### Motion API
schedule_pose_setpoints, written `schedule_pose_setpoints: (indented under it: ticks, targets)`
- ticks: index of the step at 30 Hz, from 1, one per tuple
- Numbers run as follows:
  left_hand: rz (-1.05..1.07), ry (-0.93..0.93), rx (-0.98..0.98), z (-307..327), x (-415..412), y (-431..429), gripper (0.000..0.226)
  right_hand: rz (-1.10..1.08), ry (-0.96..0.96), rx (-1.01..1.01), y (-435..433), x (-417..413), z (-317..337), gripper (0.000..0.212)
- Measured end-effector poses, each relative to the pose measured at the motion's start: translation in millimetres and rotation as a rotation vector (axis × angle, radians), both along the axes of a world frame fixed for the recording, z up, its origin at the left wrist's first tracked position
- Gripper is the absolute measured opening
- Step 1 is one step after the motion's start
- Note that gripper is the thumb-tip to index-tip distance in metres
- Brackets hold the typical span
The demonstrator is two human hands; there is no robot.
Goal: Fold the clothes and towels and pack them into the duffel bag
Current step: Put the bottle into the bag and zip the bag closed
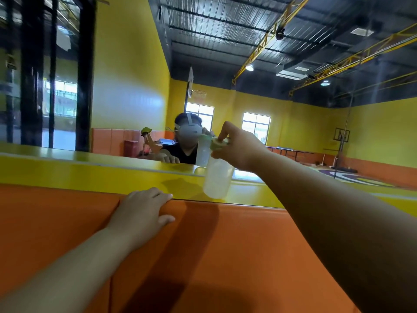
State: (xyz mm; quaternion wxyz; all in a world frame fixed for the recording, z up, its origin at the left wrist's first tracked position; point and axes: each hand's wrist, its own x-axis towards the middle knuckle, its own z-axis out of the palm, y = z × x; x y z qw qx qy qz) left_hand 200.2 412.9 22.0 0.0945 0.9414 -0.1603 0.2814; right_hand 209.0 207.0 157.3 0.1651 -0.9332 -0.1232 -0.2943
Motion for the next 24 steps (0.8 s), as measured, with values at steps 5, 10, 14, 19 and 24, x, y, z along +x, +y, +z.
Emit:
schedule_pose_setpoints:
  ticks: [5,10,14,19,24]
  targets:
    - [0.039,0.081,-0.02,-4,-6,-4,0.061,0.086,0.019,-0.107,3,-40,0,0.065]
    - [-0.014,0.15,-0.084,-10,-30,-2,0.065,0.171,-0.134,-0.077,-3,-90,-20,0.074]
    - [-0.063,0.136,-0.127,-19,-72,1,0.05,0.248,-0.217,-0.019,-11,-132,-41,0.071]
    - [-0.136,0.225,-0.091,-47,-125,6,0.022,0.309,-0.132,0.041,-22,-179,-84,0.069]
    - [-0.154,0.371,-0.057,-77,-164,6,0.016,0.314,-0.022,0.066,-27,-208,-132,0.069]
